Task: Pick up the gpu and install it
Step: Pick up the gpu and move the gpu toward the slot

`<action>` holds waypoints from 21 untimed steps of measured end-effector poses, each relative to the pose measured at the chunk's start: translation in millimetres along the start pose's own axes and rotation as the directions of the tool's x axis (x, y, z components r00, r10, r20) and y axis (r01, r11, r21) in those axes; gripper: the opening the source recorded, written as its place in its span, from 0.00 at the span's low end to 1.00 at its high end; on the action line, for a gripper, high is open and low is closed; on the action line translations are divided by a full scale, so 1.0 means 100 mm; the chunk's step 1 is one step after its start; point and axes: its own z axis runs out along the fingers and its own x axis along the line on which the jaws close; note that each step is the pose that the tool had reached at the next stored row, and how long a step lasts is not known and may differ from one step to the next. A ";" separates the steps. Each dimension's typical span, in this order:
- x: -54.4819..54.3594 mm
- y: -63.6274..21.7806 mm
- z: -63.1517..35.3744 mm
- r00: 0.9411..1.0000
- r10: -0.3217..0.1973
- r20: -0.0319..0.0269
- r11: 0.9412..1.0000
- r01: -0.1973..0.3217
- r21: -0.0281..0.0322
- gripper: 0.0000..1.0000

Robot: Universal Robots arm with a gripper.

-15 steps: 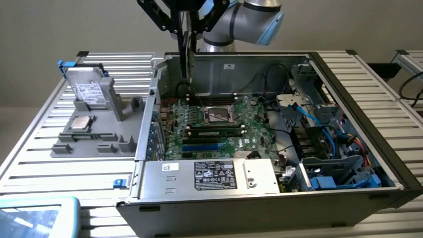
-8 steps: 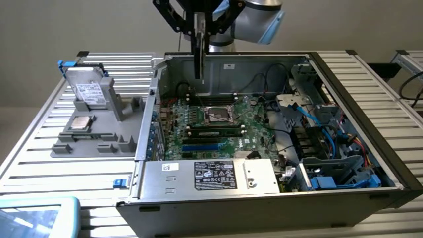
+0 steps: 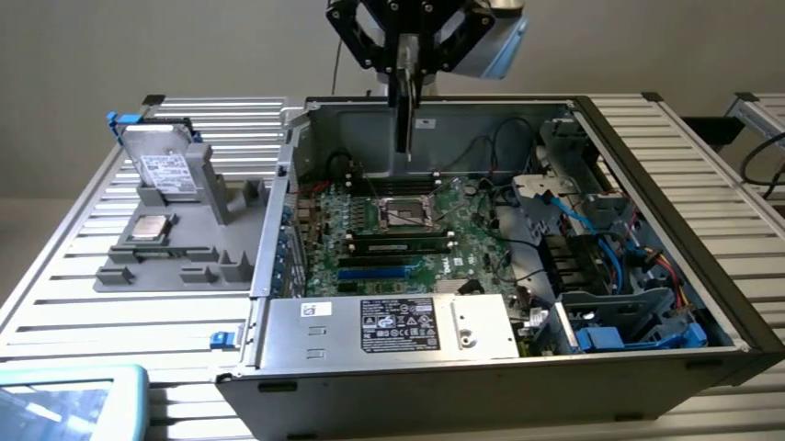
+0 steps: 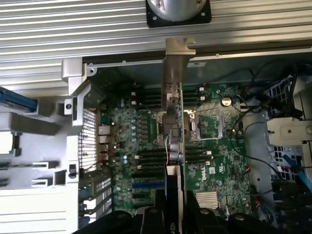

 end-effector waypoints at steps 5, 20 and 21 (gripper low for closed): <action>-0.21 0.005 0.021 1.000 0.000 -0.002 1.000 0.000 -0.016 0.27; -0.48 -0.004 0.040 1.000 0.002 -0.021 0.999 -0.003 -0.045 0.27; -0.48 -0.004 0.040 1.000 0.002 -0.021 0.999 -0.003 -0.045 0.27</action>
